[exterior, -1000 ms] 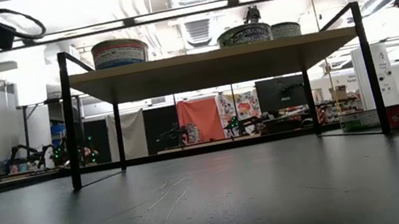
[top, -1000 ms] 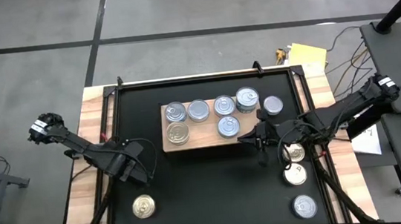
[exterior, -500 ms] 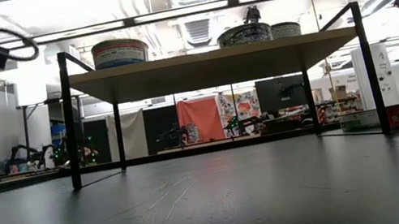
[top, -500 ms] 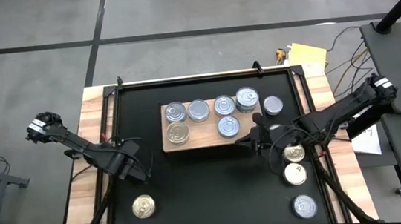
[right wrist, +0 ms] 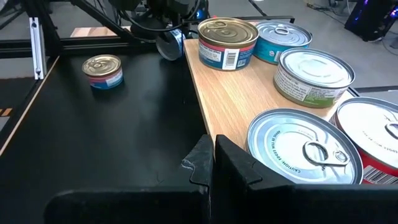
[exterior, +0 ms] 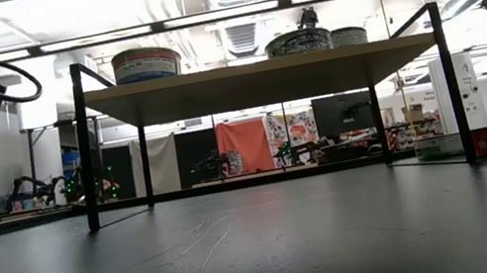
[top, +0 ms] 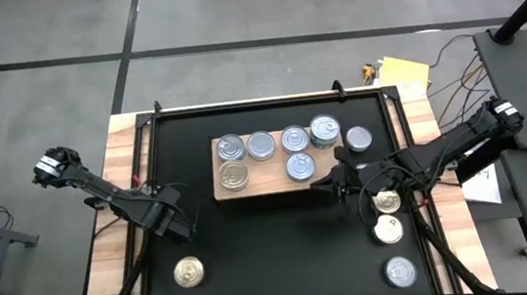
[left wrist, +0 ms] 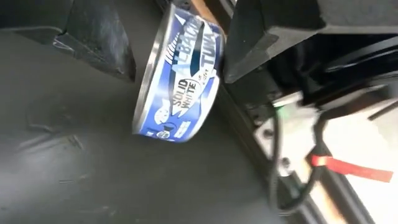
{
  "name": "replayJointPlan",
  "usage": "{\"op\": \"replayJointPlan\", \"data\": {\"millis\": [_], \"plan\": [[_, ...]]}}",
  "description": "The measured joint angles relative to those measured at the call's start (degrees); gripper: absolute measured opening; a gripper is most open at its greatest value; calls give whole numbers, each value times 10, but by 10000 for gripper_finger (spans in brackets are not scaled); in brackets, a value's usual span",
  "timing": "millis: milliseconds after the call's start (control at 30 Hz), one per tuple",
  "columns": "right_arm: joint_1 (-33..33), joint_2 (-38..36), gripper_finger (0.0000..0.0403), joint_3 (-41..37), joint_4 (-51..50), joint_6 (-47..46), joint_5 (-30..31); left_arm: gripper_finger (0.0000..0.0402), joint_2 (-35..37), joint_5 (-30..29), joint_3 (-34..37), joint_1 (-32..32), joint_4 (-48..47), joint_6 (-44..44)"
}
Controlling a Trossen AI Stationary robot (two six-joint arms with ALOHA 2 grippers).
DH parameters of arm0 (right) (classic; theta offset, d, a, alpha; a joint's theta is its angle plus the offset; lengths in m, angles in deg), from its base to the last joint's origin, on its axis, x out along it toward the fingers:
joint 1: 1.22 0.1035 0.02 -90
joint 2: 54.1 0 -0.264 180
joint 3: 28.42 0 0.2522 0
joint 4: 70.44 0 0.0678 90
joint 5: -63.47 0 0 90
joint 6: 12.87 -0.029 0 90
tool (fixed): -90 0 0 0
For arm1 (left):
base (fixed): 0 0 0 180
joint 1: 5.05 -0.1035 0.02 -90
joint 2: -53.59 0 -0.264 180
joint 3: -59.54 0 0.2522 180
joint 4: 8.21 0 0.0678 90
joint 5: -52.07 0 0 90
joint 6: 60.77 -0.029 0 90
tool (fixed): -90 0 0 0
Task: Stack canned seafood by type on shelf
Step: Put the dark blue tuna can on the shelf
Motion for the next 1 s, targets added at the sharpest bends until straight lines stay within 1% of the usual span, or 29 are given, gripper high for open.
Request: {"op": "replayJointPlan", "data": {"millis": [133, 300, 400, 567, 733, 867, 1000], "plan": [[0, 0, 9, 0, 0, 0, 0, 229, 0, 1, 11, 0, 42, -3], [0, 0, 9, 0, 0, 1, 0, 220, -10, 5, 13, 0, 42, -5], [0, 0, 9, 0, -2, 1, 0, 197, -17, 7, 13, 0, 43, -11], [0, 0, 9, 0, -2, 1, 0, 125, -22, 11, 11, 0, 42, -17], [0, 0, 9, 0, -2, 1, 0, 121, -22, 8, 8, 2, 44, -21], [0, 0, 9, 0, -2, 1, 0, 121, -22, -43, -25, 18, 41, -27], [0, 0, 9, 0, -2, 7, 0, 121, -22, -112, -91, 48, -3, -37]]}}
